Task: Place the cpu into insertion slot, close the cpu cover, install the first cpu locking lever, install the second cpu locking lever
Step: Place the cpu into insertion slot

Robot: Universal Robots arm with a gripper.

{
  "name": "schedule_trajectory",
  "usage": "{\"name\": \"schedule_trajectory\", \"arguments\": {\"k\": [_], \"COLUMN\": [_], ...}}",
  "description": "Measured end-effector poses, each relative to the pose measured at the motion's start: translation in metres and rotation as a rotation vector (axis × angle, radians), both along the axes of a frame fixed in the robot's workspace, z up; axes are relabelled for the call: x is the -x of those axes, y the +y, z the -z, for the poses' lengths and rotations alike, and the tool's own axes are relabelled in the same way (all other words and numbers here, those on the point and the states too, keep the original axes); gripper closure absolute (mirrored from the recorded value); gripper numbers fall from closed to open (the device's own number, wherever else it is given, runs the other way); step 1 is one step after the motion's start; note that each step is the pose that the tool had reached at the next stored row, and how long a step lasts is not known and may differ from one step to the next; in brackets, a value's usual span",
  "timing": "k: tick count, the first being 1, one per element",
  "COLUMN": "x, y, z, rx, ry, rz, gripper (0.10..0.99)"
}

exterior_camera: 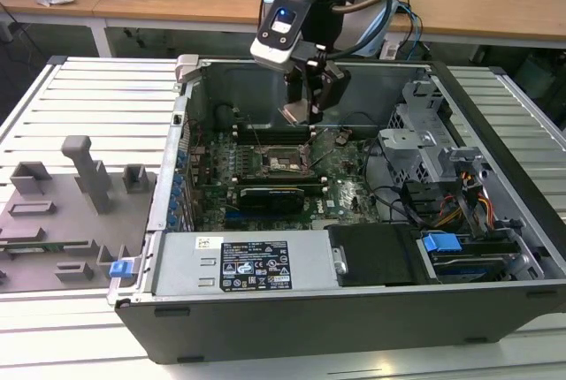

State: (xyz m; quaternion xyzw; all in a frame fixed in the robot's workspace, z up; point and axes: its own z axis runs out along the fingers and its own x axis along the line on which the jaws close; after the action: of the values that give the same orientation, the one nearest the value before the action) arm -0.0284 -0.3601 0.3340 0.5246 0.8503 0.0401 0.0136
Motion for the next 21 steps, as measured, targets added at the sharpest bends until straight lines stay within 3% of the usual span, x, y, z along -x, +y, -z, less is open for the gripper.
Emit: {"name": "schedule_trajectory", "arguments": {"k": [11,14,17,21], "x": [0.0,0.0,0.0,0.0004], "y": [0.0,0.0,0.0,0.0], "z": [0.0088,0.0124,0.0192,0.0273], "rx": [0.003,0.005,0.005,0.005], "ry": [0.0,0.0002,0.0008,0.0052], "rz": [0.009,0.046,0.119,0.166], "gripper": [0.549,0.549,0.549,0.549]}}
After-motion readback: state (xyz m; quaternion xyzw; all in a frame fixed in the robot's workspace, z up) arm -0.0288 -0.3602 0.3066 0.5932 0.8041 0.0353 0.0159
